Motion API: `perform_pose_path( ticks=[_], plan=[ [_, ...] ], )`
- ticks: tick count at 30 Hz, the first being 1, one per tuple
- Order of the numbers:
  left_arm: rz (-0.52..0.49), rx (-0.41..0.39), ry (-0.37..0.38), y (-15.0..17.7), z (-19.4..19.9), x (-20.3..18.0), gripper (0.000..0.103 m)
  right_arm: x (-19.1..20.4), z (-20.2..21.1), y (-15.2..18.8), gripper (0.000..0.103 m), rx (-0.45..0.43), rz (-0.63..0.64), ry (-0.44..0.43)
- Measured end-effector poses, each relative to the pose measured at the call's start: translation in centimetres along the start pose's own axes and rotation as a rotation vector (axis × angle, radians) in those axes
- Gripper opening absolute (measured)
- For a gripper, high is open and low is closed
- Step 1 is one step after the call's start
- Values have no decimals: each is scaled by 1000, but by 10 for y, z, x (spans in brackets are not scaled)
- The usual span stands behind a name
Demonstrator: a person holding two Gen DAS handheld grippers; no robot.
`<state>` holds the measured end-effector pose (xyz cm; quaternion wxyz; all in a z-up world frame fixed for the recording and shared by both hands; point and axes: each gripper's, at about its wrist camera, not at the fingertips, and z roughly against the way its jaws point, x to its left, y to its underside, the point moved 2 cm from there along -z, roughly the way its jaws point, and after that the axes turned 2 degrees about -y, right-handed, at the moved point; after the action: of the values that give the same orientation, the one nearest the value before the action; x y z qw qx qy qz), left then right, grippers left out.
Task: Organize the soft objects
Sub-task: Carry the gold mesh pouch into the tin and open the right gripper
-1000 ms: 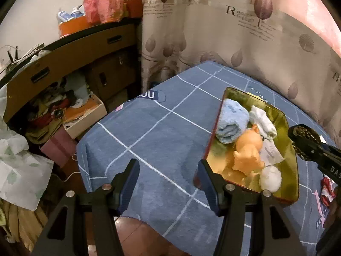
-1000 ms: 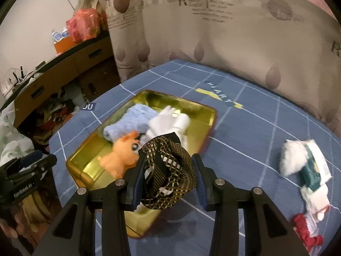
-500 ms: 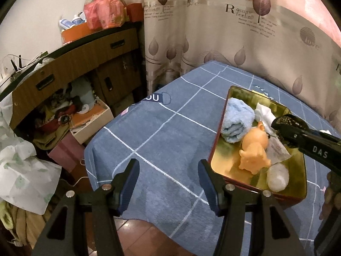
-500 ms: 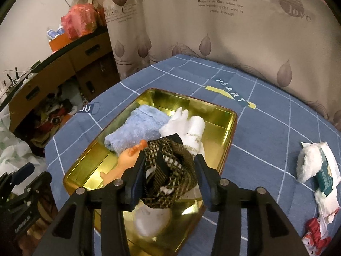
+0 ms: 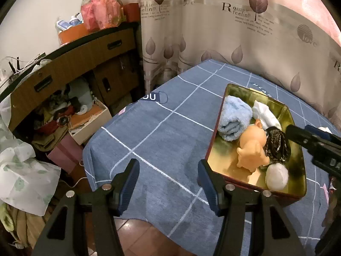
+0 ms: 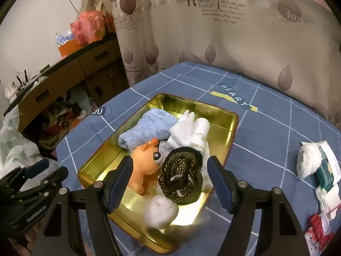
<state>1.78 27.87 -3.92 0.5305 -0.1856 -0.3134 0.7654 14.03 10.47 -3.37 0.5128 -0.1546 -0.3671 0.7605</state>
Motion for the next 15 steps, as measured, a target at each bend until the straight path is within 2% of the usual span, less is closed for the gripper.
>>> perform_pose_path(
  ticks=[8, 15],
  plan=[
    [9, 9, 12, -1, 0, 0, 58, -29, 31, 3, 70, -48, -49, 44],
    [3, 7, 8, 0, 1, -2, 58, -95, 63, 23, 73, -57, -130, 161]
  ],
)
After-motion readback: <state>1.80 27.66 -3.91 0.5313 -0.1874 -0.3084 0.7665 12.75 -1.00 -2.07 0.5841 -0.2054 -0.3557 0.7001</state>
